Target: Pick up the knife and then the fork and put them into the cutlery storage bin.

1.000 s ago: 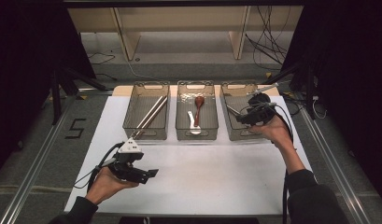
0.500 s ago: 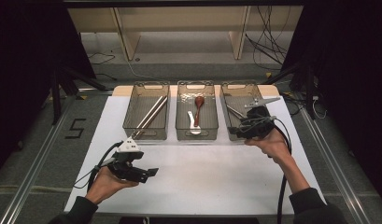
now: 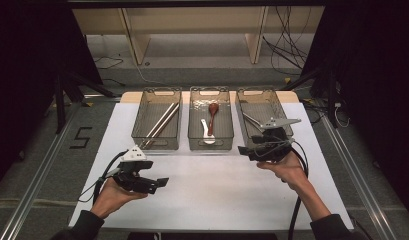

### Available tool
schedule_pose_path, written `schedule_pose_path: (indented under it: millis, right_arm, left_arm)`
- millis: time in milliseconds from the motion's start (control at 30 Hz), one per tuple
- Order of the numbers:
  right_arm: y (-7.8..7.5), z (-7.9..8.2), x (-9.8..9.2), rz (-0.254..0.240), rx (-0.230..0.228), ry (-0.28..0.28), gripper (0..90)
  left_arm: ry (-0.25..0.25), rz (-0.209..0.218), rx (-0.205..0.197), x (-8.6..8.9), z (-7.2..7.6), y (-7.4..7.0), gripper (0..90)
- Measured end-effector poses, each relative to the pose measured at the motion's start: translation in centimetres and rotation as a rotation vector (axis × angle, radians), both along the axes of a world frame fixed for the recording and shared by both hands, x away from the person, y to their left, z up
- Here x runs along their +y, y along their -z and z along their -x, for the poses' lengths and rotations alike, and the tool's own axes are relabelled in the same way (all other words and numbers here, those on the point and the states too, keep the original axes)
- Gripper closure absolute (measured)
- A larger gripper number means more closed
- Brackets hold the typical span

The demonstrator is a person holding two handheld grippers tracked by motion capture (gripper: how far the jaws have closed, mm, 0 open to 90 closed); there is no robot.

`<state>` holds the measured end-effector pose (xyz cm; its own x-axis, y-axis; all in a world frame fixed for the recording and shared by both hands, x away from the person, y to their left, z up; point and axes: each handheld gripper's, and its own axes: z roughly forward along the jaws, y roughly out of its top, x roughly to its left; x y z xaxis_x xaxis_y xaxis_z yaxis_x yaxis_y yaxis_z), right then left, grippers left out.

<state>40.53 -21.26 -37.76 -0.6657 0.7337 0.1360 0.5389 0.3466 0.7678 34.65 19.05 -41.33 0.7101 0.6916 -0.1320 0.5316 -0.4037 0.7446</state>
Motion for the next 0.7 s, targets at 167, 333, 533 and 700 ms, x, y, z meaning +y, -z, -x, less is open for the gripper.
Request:
schedule_pose_path:
  millis: [167,333,533,700]
  right_arm:
    - [0.3,0.8,0.1,-0.025,-0.014,-0.01,29.5]
    - [0.9,2.0,0.1,-0.039,-0.021,-0.025,28.7]
    - [1.4,3.5,-0.1,-0.049,-0.034,-0.041,28.1]
    - [1.8,4.4,-0.4,-0.067,-0.04,-0.04,26.8]
  left_arm:
    - [-0.002,0.002,-0.004,0.1,0.0,0.0,15.8]
    - [0.003,0.014,-0.028,0.1,0.3,-0.3,15.9]
    - [0.007,0.028,-0.033,0.1,0.4,-0.2,15.8]
    - [0.01,0.041,-0.039,0.1,0.5,-0.4,15.5]
